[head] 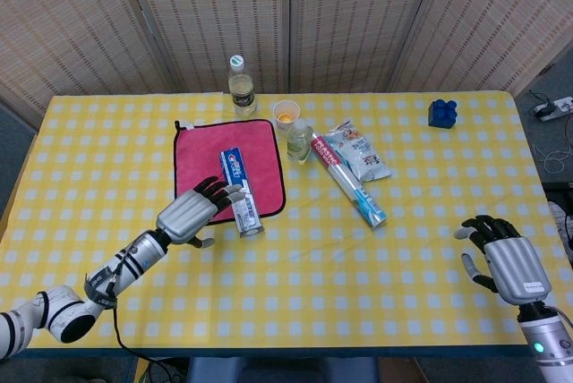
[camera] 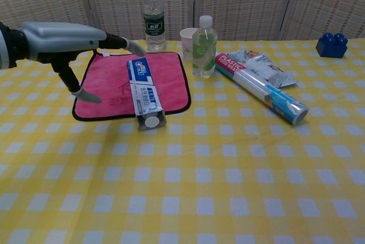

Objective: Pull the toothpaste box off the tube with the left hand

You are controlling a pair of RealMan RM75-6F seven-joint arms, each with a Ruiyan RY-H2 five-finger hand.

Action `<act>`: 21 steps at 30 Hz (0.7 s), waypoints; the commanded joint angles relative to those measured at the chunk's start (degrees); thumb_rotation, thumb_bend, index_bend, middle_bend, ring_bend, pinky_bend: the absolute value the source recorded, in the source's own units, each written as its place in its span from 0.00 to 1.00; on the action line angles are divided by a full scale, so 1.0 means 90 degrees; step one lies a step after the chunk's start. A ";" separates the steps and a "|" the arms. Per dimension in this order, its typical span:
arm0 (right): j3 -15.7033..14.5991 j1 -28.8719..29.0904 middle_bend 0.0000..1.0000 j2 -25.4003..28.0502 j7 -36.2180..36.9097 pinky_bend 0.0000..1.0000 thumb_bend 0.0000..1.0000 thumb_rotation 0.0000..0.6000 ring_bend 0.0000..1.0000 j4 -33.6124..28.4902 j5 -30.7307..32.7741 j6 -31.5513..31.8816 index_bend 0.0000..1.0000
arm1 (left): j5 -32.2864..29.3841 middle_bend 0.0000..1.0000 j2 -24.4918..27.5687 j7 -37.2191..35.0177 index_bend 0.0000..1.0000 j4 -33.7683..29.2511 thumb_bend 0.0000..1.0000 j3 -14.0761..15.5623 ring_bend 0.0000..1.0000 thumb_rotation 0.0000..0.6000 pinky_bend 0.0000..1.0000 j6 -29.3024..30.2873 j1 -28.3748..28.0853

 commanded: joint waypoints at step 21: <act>-0.0025 -0.0128 0.29 0.0011 0.0064 0.22 0.40 1.00 0.18 0.0061 0.0026 0.0152 0.37 | -0.3386 0.06 -0.1257 0.2711 0.10 0.0664 0.22 0.0294 0.00 1.00 0.00 -0.0296 -0.1675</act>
